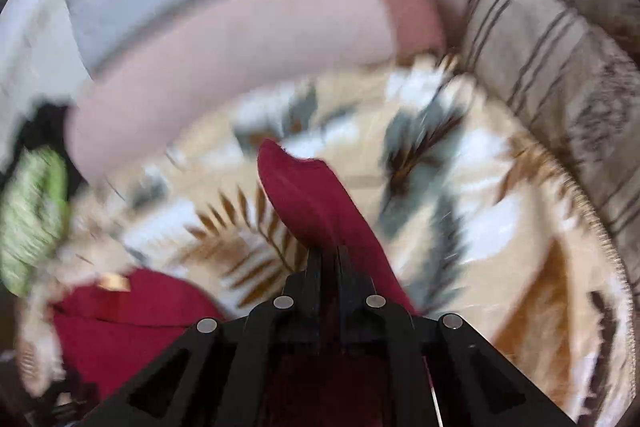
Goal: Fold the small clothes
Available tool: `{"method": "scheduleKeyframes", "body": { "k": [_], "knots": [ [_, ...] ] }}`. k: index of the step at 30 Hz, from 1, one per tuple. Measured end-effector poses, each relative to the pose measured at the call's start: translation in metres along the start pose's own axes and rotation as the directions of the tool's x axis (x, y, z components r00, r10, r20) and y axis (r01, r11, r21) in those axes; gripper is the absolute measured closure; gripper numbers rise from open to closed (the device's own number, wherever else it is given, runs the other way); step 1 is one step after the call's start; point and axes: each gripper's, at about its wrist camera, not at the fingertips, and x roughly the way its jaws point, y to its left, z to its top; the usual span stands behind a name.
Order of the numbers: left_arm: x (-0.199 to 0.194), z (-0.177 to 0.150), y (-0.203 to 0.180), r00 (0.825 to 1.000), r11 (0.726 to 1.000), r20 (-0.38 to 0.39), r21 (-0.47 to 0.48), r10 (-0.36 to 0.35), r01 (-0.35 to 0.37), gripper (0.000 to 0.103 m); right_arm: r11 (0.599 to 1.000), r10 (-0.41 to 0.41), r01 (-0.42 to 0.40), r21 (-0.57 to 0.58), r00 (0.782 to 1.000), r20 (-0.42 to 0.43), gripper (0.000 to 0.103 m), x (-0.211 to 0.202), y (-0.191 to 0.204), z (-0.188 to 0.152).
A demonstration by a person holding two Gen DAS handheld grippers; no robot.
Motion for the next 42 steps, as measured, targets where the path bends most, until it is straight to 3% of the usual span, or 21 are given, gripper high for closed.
{"method": "scheduleKeyframes", "body": {
  "k": [3,10,15,18,20,21,22,25,27,28,30,31,32,37,42],
  "knots": [
    [-0.010,0.002,0.007,1.000,0.999,0.003,-0.044,-0.015,0.015,0.025,0.998,0.049,-0.054,0.039,0.993,0.108,0.098,-0.065,-0.032,0.005],
    [-0.044,0.007,0.024,0.999,0.996,0.046,-0.088,0.004,0.000,0.025,0.991,0.066,-0.094,0.100,0.966,0.250,0.099,-0.142,-0.070,-0.012],
    [-0.058,0.008,0.027,0.998,0.996,0.060,-0.094,0.011,-0.006,0.025,0.998,0.013,-0.031,0.050,0.948,0.318,0.099,-0.165,-0.072,-0.014],
    [-0.061,0.006,0.023,0.998,0.996,0.058,-0.086,-0.001,0.006,0.025,0.996,0.009,0.034,-0.087,0.893,0.451,0.099,-0.193,-0.060,-0.022],
    [-0.060,0.004,0.018,0.998,0.997,0.057,-0.071,0.004,0.000,0.025,0.984,-0.109,0.162,-0.076,0.877,0.469,0.099,-0.202,-0.069,-0.028],
    [-0.059,0.004,0.016,0.999,0.998,0.054,-0.067,0.003,0.001,0.025,0.966,-0.224,0.259,-0.023,0.874,0.431,0.099,-0.202,-0.082,-0.030],
    [-0.058,0.003,0.014,0.999,0.998,0.049,-0.063,-0.001,0.004,0.025,0.959,-0.266,0.284,0.012,0.882,0.388,0.099,-0.201,-0.094,-0.032],
    [-0.052,0.002,0.006,0.999,0.998,0.037,-0.059,-0.009,0.011,0.025,0.982,-0.190,0.181,0.059,0.943,0.273,0.098,-0.192,-0.119,-0.041],
    [-0.048,0.001,-0.001,0.999,0.998,0.029,-0.054,-0.019,0.021,0.025,0.987,-0.157,0.146,0.063,0.962,0.224,0.097,-0.180,-0.120,-0.044],
    [-0.047,0.000,-0.004,0.999,0.999,0.026,-0.049,-0.023,0.024,0.025,0.993,-0.104,0.090,0.080,0.977,0.188,0.095,-0.167,-0.121,-0.046],
    [-0.044,-0.001,-0.011,1.000,0.999,0.019,-0.027,-0.023,0.023,0.025,0.992,-0.024,0.012,0.125,0.995,0.096,0.076,-0.135,-0.121,-0.046],
    [-0.043,-0.001,-0.014,1.000,1.000,0.017,-0.013,-0.019,0.019,0.025,0.988,-0.007,0.001,0.152,0.999,0.045,0.051,-0.116,-0.118,-0.048],
    [-0.041,0.000,-0.016,1.000,1.000,0.015,-0.001,-0.014,0.014,0.025,0.986,0.006,-0.007,0.168,1.000,0.011,0.040,-0.098,-0.113,-0.049],
    [-0.035,0.001,-0.013,1.000,1.000,0.004,0.003,-0.010,0.010,0.025,0.940,0.103,-0.046,0.339,0.983,-0.151,0.040,-0.015,-0.098,-0.049],
    [-0.031,0.000,-0.003,1.000,1.000,0.001,-0.019,-0.012,0.012,0.025,0.942,-0.007,0.117,0.315,0.944,-0.329,0.039,0.048,-0.079,-0.049]
  ]
}}
